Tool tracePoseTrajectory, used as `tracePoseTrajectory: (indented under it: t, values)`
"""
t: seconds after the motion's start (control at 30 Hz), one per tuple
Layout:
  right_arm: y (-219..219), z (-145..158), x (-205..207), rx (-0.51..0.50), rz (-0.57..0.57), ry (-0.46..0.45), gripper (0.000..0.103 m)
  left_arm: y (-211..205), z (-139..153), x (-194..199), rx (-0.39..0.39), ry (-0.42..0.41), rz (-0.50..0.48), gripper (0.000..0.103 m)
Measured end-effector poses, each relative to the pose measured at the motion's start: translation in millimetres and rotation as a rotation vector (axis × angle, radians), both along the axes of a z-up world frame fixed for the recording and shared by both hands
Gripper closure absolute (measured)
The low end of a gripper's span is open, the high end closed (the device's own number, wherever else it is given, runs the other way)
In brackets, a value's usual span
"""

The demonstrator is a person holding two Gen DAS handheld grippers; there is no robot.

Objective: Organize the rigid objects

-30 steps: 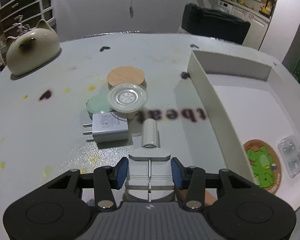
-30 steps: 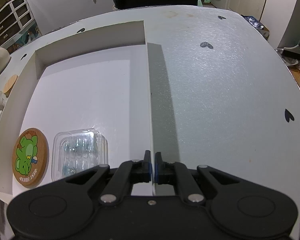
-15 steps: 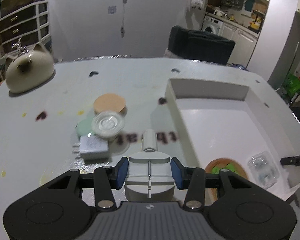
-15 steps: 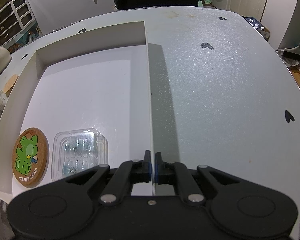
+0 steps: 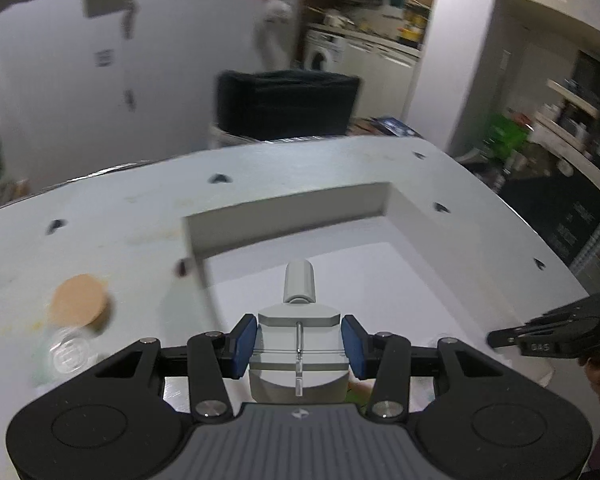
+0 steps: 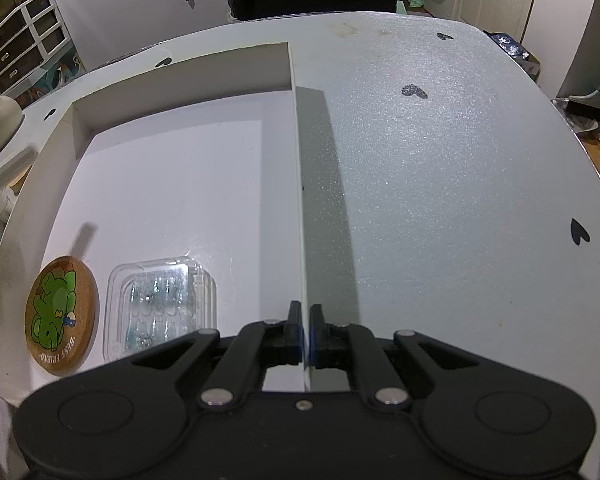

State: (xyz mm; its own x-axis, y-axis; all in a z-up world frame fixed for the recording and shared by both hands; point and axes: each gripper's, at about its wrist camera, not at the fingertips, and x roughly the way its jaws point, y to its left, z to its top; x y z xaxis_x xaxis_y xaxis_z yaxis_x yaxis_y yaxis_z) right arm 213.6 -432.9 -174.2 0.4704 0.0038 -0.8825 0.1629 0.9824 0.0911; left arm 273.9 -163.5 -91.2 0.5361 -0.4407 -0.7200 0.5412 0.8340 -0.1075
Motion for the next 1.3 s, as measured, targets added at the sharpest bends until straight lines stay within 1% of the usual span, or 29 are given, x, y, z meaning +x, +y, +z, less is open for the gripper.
tracePoseTrajectory:
  t: [0.1, 0.33, 0.53, 0.67, 0.77, 0.83, 0.93, 1.07, 1.1, 1.13, 1.17, 1.2, 1.23, 1.3]
  values:
    - [0, 0, 1, 0.002, -0.001, 0.0, 0.098, -21, -8, 8, 0.015, 0.028, -0.067, 0.056]
    - [-1, -1, 0, 0.004, -0.01, -0.001, 0.098, -76, -29, 21, 0.097, 0.077, -0.272, 0.056]
    - [-4, -3, -1, 0.015, -0.01, -0.009, 0.098, -119, -40, 26, 0.159, 0.07, -0.476, 0.056]
    - [-5, -3, -1, 0.02, -0.012, -0.012, 0.098, -142, -47, 31, 0.187, 0.068, -0.582, 0.056]
    - [-4, -3, -2, 0.018, -0.011, -0.014, 0.098, -155, -54, 34, 0.236, 0.072, -0.648, 0.056]
    - [-4, -3, -2, 0.018, -0.01, -0.014, 0.098, -159, -60, 38, 0.269, 0.07, -0.666, 0.056]
    - [-4, -3, -2, 0.018, -0.01, -0.014, 0.098, -161, -65, 44, 0.305, 0.071, -0.661, 0.056]
    - [-4, -3, -2, 0.018, -0.01, -0.014, 0.098, -159, -69, 48, 0.299, 0.088, -0.647, 0.054]
    - [-4, -3, -2, 0.017, -0.01, -0.014, 0.098, -158, -69, 48, 0.295, 0.096, -0.635, 0.047]
    - [-4, -3, -2, 0.017, -0.01, -0.013, 0.098, -156, -69, 49, 0.291, 0.104, -0.62, 0.038]
    - [-4, -3, -2, 0.017, -0.01, -0.013, 0.098, -155, -69, 50, 0.286, 0.109, -0.606, 0.034]
    - [-4, -3, -2, 0.017, -0.01, -0.013, 0.098, -153, -69, 51, 0.278, 0.116, -0.591, 0.027]
    - [-4, -3, -2, 0.016, -0.01, -0.013, 0.098, -150, -68, 52, 0.266, 0.126, -0.576, 0.022]
    - [-5, -3, -2, 0.016, -0.01, -0.013, 0.098, -145, -67, 53, 0.246, 0.148, -0.554, 0.021]
